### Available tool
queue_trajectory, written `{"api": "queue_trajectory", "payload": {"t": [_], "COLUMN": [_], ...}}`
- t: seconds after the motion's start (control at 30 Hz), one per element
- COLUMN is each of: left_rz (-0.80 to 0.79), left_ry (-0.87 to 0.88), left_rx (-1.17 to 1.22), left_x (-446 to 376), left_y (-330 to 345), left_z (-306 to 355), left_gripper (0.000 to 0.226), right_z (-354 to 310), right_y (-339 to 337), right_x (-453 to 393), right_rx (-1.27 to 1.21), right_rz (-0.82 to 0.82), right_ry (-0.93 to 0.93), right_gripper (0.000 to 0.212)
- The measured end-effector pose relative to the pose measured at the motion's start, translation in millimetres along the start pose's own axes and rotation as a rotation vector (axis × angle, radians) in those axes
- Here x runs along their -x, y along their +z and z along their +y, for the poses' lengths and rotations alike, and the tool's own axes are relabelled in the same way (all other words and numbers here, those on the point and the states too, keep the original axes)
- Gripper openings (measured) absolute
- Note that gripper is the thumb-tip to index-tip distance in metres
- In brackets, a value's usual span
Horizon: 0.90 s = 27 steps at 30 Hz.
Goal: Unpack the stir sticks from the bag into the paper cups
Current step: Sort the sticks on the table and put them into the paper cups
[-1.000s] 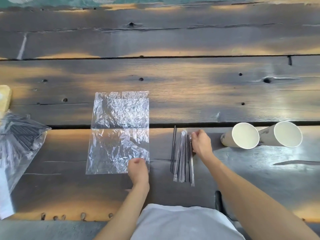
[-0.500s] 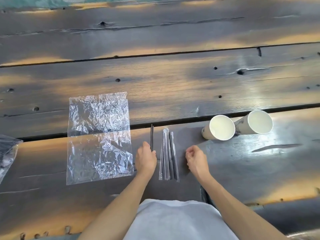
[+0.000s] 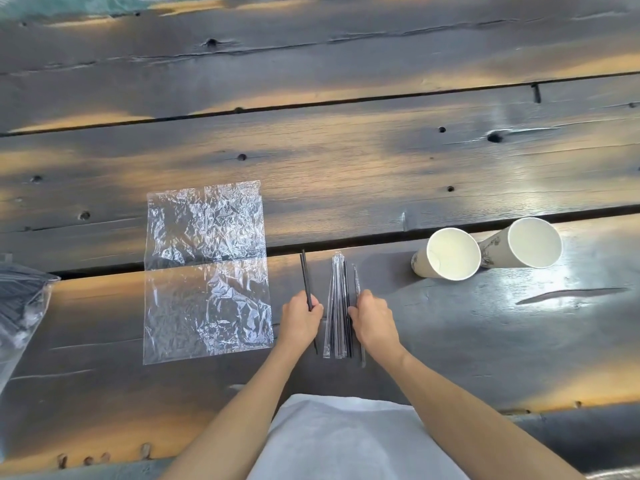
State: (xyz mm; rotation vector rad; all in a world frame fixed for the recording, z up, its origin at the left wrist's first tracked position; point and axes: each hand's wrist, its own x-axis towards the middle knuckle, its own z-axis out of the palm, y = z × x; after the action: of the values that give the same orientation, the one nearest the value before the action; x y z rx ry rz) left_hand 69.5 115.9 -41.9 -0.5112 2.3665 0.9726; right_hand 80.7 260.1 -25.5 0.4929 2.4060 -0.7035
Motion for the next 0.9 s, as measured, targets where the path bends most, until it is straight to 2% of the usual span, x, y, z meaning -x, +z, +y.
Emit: {"api": "queue_trajectory", "payload": {"t": [0.23,0.37,0.53,0.7,0.8,0.9], "left_rz": [-0.078,-0.057,0.006,0.065,0.107,0.063], "left_ry": [-0.025,-0.077,-0.136,-0.178,-0.152,-0.082], "left_rx": [0.021,-0.017,-0.016,0.056,0.08,0.078], "left_x": [8.2,10.1,5.7,0.5,3.8,8.8], "left_y": [10.1,12.4,3.2,-7.9,-9.7,-4.8], "left_z": [7.8,6.7,0.1,-16.2,-17.6,-10.5], "left_gripper": [0.021,0.028,0.013,0.013,0.014,0.016], "right_z": [-6.0,-6.2,-8.9,-12.5,-15.8,-19.7], "right_y": [-3.1,-3.1,-10.0,-3.1,0.8,2.9], "right_x": [-5.0,-5.9,-8.0,-10.0,-11.3,-12.9], "right_rx": [0.128,0.19,0.099,0.046,0.103,0.152], "right_rz": [0.025,-0.043,-0.075,-0.119,-0.131,-0.126], "right_ry": [-0.017,-0.023,0.034,-0.005,-0.026,-0.01], "right_gripper": [0.013,0.017,0.015,0.012,0.012,0.017]}}
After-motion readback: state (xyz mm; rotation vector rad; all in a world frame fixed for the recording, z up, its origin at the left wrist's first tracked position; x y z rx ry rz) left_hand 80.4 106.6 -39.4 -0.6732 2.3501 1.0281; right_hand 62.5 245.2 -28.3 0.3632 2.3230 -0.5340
